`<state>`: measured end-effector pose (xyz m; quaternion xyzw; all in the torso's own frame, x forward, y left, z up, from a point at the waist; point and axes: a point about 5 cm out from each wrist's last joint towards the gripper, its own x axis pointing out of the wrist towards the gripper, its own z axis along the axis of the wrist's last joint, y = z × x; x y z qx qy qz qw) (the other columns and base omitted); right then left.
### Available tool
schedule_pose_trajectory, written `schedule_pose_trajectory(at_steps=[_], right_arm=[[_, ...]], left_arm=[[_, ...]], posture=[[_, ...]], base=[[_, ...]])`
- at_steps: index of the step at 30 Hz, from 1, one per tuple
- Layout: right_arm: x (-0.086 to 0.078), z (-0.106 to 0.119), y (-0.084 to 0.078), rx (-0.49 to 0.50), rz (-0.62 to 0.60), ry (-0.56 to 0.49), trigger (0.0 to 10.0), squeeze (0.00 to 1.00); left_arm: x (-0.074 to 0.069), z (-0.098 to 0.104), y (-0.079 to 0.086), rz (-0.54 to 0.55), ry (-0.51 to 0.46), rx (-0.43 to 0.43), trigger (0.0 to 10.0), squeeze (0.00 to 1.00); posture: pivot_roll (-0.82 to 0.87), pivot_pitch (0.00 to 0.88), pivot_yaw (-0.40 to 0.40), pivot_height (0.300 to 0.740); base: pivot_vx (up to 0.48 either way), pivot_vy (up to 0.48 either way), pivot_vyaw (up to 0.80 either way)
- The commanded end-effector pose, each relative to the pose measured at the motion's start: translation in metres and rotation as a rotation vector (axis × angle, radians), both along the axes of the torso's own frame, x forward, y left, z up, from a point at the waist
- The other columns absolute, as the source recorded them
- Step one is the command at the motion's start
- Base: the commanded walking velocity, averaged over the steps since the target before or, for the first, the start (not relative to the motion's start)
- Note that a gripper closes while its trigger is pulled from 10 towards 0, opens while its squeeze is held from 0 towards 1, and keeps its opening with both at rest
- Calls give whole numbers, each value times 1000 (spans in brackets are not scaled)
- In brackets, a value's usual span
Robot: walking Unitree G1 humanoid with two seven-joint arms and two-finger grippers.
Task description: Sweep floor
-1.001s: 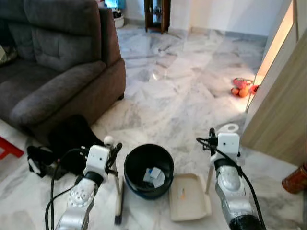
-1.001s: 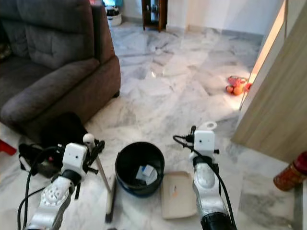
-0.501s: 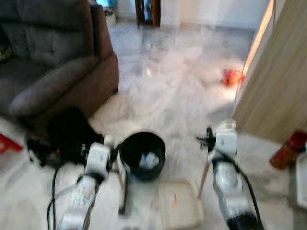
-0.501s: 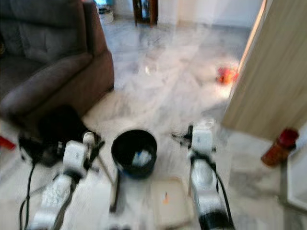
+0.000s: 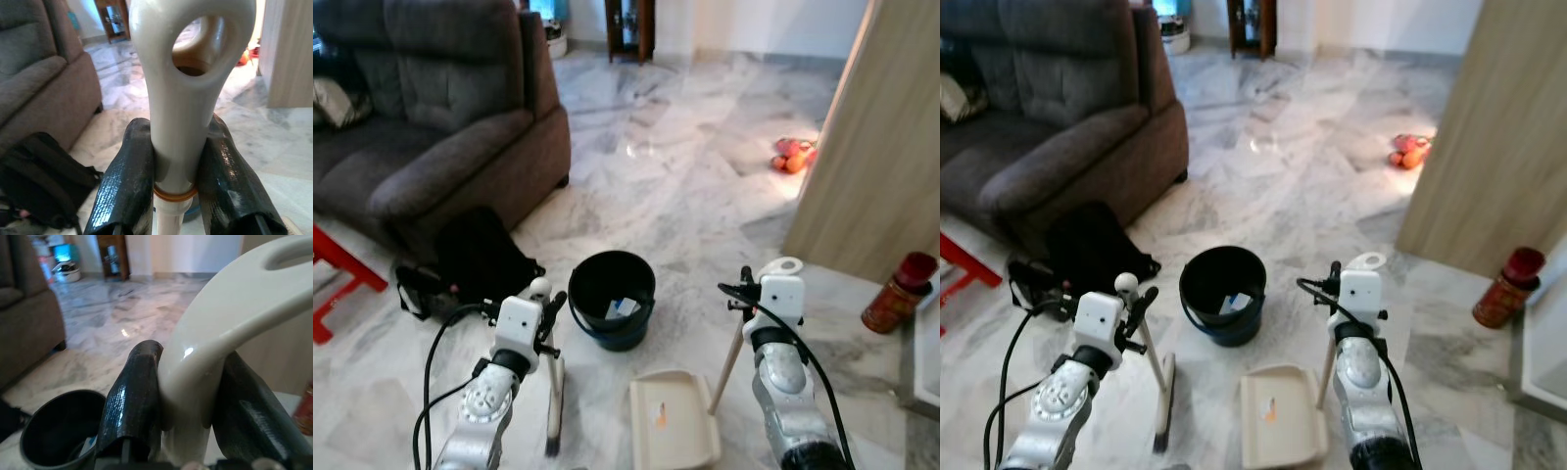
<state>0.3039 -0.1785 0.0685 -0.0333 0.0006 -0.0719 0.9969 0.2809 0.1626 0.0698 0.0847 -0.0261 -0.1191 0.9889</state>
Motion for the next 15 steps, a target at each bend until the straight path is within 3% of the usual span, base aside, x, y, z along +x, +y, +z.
schedule_pose_trajectory(at_steps=[1, 7, 15], right_arm=[[5, 10, 3, 9, -1, -40, 10000, 0], [6, 10, 7, 20, 15, -38, 10000, 0], [7, 9, 7, 20, 11, -30, 10000, 0]], left_arm=[[2, 4, 5, 15, -21, 4, 10000, 0], [5, 7, 4, 19, -30, 0, 10000, 0], [9, 10, 3, 15, -40, -9, 10000, 0]], posture=[[38, 63, 46, 740], [35, 54, 46, 740], [27, 47, 49, 740]], base=[[0, 0, 0], [0, 0, 0], [0, 0, -763]])
